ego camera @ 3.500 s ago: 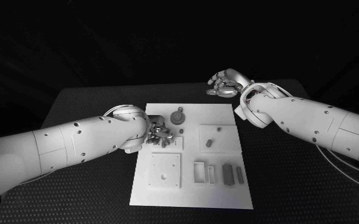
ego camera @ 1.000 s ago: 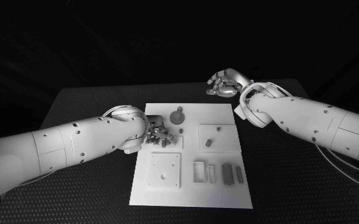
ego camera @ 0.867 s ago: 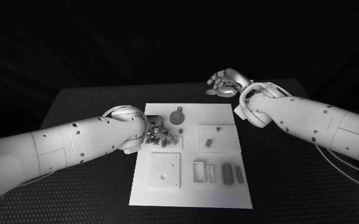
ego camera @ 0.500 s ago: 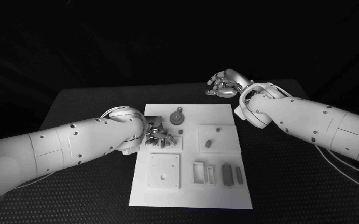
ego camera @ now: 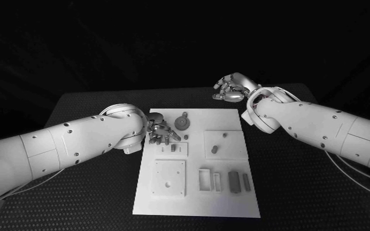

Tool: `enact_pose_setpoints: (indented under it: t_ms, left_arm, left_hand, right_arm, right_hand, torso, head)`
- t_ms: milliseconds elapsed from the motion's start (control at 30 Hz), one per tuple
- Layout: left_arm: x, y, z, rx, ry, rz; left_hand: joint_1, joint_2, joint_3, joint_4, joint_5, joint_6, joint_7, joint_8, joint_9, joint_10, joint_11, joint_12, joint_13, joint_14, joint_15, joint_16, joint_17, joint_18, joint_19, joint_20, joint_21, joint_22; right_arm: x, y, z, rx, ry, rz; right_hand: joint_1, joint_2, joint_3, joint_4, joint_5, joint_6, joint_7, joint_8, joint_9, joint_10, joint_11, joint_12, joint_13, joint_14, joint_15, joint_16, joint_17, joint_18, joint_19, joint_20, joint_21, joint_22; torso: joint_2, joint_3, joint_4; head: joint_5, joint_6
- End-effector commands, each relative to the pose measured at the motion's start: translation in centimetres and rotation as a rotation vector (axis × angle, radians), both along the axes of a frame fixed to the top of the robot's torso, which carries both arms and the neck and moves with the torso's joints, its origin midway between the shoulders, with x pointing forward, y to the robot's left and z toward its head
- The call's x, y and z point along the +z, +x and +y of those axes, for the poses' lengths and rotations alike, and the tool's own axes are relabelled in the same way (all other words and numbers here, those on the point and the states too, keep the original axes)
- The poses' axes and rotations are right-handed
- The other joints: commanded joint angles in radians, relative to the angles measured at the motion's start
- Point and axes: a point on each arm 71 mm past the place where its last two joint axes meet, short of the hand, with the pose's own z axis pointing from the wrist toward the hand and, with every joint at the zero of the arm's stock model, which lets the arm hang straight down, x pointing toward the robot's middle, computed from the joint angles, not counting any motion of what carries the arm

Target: Assemble the parts on the task board

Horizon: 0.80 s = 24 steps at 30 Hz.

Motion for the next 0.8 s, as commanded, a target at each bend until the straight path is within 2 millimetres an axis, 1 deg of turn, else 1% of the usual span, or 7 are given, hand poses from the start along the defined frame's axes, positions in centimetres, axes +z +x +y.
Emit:
enact_pose_setpoints:
  t_ms: [33, 200, 300, 333, 500, 633, 800]
  left_arm:
    - [0.6, 0.0, 0.4, 0.012, -0.059, 0.079]
    - [2.1, 1.0, 2.0, 0.039, -0.131, 0.148]
    - [3.1, 1.7, 3.0, 0.067, -0.223, 0.189]
    - [3.5, 1.9, 3.2, 0.070, -0.249, 0.192]
    - [4.4, 3.0, 4.0, 0.103, -0.368, 0.193]
    - [4.6, 4.0, 4.9, 0.140, -0.333, 0.130]
    - [4.7, 5.0, 5.6, 0.131, -0.186, 0.016]
  left_hand:
    - [0.024, 0.006, 0.001, -0.013, -0.003, -0.050, 0.020, -0.018, -0.011, -0.033, 0.014, -0.025, -0.010, -0.031, 0.015, -0.021, -0.009, -0.002, -0.026, -0.106, -0.021, -0.006]
    - [0.058, 0.020, 0.003, -0.033, -0.003, -0.114, 0.048, -0.021, -0.021, -0.113, 0.044, -0.109, -0.045, -0.103, 0.069, -0.094, -0.039, -0.007, -0.090, -0.055, -0.082, -0.023]
    - [0.084, 0.042, 0.004, -0.046, -0.004, -0.156, 0.067, -0.028, -0.030, -0.144, 0.064, -0.168, -0.072, -0.121, 0.093, -0.139, -0.058, -0.003, -0.103, -0.032, -0.107, -0.032]
    - [0.092, 0.053, 0.005, -0.051, -0.002, -0.180, 0.081, -0.038, -0.038, -0.175, 0.079, -0.205, -0.090, -0.125, 0.100, -0.155, -0.065, -0.001, -0.106, -0.025, -0.115, -0.035]
    - [0.147, 0.108, 0.004, -0.079, -0.003, -0.258, 0.112, -0.056, -0.066, -0.255, 0.131, -0.356, -0.157, -0.098, 0.109, -0.183, -0.073, 0.011, -0.086, -0.013, -0.129, -0.040]
    - [0.184, 0.125, -0.019, -0.078, -0.001, -0.251, 0.113, -0.027, -0.082, -0.189, 0.117, -0.386, -0.162, -0.035, 0.082, -0.129, -0.037, 0.026, -0.025, -0.032, -0.099, -0.021]
    - [0.136, 0.100, -0.061, -0.014, -0.003, -0.232, 0.077, 0.026, -0.083, -0.077, 0.072, -0.292, -0.101, 0.051, 0.034, -0.002, 0.032, 0.049, 0.071, -0.074, -0.032, 0.016]
  right_arm:
    - [0.0, 0.0, 0.1, 0.012, -0.004, 0.001]
    - [-0.1, 0.0, -0.1, 0.007, -0.004, 0.001]
    - [0.0, 0.1, -0.3, -0.001, 0.001, -0.004]
    - [0.0, 0.1, -0.4, -0.002, 0.003, -0.006]
    - [-0.1, 0.2, -0.5, -0.007, 0.008, -0.002]
    - [-0.1, 0.3, -0.6, -0.009, 0.010, 0.000]
    - [-0.1, 0.3, -0.6, -0.008, 0.009, 0.002]
  right_hand:
    - [-0.004, 0.003, -0.006, 0.000, 0.006, -0.006, 0.014, 0.002, -0.001, -0.006, 0.003, 0.005, -0.002, -0.007, 0.000, 0.003, -0.002, 0.016, 0.008, 0.002, -0.006, 0.020]
    - [-0.004, 0.003, -0.006, 0.000, 0.006, -0.007, 0.014, 0.002, -0.002, -0.006, 0.003, 0.005, -0.002, -0.007, 0.000, 0.003, -0.002, 0.016, 0.007, 0.002, -0.006, 0.020]
    - [-0.004, 0.003, -0.007, 0.000, 0.006, -0.007, 0.014, 0.002, -0.002, -0.007, 0.003, 0.005, -0.002, -0.007, 0.000, 0.003, -0.002, 0.016, 0.007, 0.002, -0.006, 0.020]
    - [-0.004, 0.003, -0.007, 0.000, 0.006, -0.007, 0.014, 0.002, -0.002, -0.007, 0.003, 0.005, -0.002, -0.007, 0.000, 0.003, -0.002, 0.016, 0.007, 0.002, -0.007, 0.020]
    - [-0.005, 0.001, -0.008, -0.001, 0.005, -0.005, 0.014, 0.003, -0.002, -0.008, 0.004, 0.006, -0.004, -0.009, 0.000, 0.003, -0.003, 0.016, 0.006, 0.002, -0.009, 0.020]
    - [-0.005, 0.001, -0.009, -0.001, 0.004, -0.005, 0.013, 0.004, -0.001, -0.009, 0.004, 0.006, -0.004, -0.009, 0.000, 0.002, -0.003, 0.016, 0.005, 0.002, -0.009, 0.020]
    - [-0.005, 0.001, -0.009, -0.001, 0.004, -0.005, 0.013, 0.004, -0.001, -0.009, 0.004, 0.006, -0.005, -0.009, 0.001, 0.002, -0.003, 0.016, 0.005, 0.002, -0.010, 0.021]
  torso:
    - [0.000, -0.0005, 0.0016]
    - [0.000, 0.0005, 0.0007]
    - [0.000, 0.0013, 0.0006]
    - [0.000, 0.0013, 0.0002]
    - [0.001, 0.0004, -0.0001]
    - [0.002, 0.0005, -0.0003]
    - [0.002, 0.0013, -0.0009]
  head:
    - [0.000, 0.004]
    - [0.003, 0.007]
    - [0.003, 0.011]
    - [0.004, 0.014]
    - [0.005, 0.022]
    - [0.006, 0.030]
    - [0.008, 0.036]
